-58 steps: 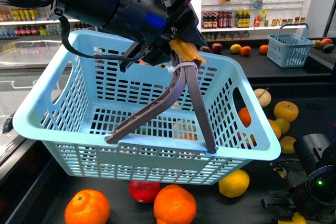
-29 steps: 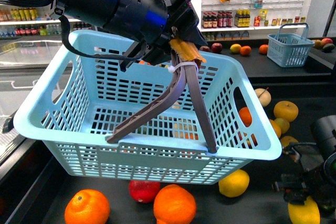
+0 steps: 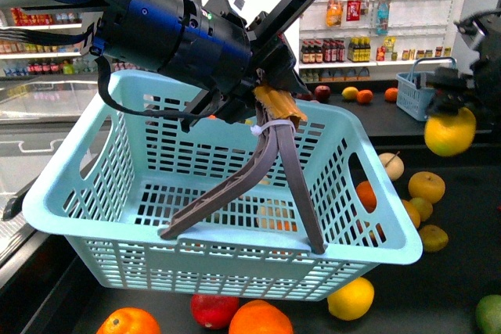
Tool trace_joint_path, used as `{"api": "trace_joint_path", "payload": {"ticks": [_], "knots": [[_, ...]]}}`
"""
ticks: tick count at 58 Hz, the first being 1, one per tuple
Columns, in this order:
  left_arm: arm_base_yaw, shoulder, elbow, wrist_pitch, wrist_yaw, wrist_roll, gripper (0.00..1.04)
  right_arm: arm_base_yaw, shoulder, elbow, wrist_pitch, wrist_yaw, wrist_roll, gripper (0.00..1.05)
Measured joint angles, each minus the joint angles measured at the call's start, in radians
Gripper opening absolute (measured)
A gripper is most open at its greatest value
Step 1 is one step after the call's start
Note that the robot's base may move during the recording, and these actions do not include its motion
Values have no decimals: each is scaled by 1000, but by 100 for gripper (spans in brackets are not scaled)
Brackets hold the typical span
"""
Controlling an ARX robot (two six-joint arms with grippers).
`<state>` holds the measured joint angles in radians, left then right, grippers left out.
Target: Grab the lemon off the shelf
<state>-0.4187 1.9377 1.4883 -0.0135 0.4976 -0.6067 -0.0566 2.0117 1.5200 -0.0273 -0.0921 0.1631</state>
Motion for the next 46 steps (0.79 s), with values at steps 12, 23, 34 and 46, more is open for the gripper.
{"api": "trace_joint_path", "payload": {"ticks": [12, 23, 34, 46], "knots": [[0, 0, 0, 0, -1, 0, 17, 135, -14, 42, -33, -13, 62, 43], [0, 0, 0, 0, -1, 0, 16, 205, -14, 29, -27, -13, 90, 43], [0, 0, 0, -1, 0, 1, 16, 249, -8, -7, -26, -14, 117, 46], [0, 0, 0, -3, 0, 1, 16, 249, -14, -32, 13, -53, 152, 81]]}}
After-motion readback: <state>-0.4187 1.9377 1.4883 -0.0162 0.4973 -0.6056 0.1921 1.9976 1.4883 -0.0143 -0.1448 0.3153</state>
